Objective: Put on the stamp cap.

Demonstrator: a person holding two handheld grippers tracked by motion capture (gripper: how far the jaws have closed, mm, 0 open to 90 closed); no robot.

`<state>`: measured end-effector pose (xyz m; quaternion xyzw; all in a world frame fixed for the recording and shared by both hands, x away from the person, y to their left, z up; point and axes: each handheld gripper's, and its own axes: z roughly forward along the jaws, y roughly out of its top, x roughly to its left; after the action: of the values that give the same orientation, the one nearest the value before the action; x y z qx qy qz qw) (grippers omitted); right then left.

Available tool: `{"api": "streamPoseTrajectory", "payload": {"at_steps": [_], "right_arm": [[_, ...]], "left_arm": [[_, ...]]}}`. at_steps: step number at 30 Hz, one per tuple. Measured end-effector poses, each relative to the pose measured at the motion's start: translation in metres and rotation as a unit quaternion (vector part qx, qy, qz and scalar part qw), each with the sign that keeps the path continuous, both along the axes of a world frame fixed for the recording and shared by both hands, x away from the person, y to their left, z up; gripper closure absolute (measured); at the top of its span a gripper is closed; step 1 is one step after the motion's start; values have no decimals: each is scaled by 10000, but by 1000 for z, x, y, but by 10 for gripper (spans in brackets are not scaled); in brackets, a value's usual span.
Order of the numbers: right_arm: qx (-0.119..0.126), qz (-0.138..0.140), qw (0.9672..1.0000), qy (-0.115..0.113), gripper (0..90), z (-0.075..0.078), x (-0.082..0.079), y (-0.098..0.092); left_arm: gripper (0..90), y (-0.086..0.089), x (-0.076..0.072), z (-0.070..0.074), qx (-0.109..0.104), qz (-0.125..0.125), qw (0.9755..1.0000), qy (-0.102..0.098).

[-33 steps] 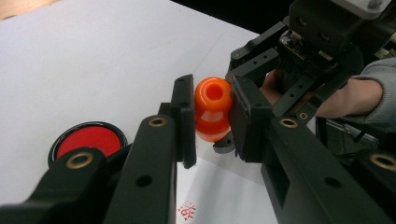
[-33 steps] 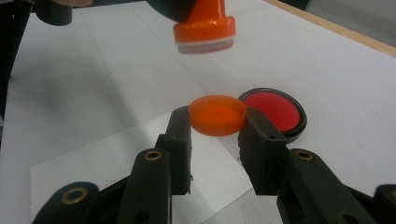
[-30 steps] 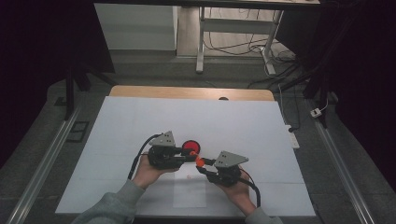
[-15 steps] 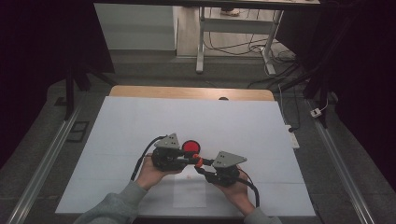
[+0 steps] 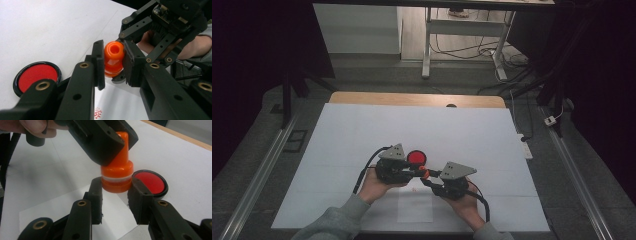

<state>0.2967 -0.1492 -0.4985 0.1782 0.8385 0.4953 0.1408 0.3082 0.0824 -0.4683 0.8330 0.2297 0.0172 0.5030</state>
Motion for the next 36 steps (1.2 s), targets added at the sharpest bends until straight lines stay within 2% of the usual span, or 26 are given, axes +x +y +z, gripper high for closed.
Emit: {"api": "streamPoseTrajectory", "payload": {"at_steps": [22,36], "right_arm": [[41,-14,10000,20,644,1,0,-1],[-82,-15,9999,-69,645,1,-2,1]], "left_arm": [[725,-1,1,-2,11,-17,10000,24],[727,0,1,-4,-2,-45,9999,124]]}}
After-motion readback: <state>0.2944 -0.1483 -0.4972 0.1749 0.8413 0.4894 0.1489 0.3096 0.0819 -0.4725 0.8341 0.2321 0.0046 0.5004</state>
